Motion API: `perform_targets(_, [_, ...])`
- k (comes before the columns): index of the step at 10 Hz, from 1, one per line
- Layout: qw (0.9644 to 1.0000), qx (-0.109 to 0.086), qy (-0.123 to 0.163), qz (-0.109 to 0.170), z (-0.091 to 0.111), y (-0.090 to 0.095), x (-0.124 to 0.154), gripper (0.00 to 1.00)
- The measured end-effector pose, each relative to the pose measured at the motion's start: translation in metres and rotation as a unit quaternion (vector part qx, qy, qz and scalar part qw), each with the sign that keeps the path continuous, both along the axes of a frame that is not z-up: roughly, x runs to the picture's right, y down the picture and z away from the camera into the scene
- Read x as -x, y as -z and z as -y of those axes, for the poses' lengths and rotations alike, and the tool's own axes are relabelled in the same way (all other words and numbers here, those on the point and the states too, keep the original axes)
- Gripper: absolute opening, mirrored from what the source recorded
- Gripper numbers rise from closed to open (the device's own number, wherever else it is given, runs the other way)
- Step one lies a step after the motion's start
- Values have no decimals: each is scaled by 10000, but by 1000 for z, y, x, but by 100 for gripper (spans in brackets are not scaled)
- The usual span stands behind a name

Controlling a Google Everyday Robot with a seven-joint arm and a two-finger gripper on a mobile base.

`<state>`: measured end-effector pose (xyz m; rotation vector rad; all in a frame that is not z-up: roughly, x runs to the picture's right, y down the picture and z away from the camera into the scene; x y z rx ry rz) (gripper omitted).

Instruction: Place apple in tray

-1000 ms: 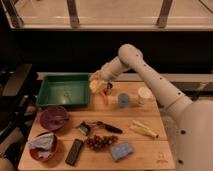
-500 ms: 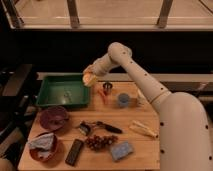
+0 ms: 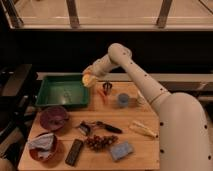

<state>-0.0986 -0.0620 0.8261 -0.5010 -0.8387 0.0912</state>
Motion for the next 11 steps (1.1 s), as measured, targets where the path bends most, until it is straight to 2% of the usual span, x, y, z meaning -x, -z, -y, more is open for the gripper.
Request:
perform_targets(4, [9997, -10, -86, 215, -14, -9, 68, 0])
perform_targets(6, [9997, 18, -133, 210, -24, -18, 83, 2])
perform_targets(7, [9997, 57, -134, 192, -31, -24, 85, 9])
perform_targets(11, [9993, 338, -92, 115, -57, -51, 92, 49])
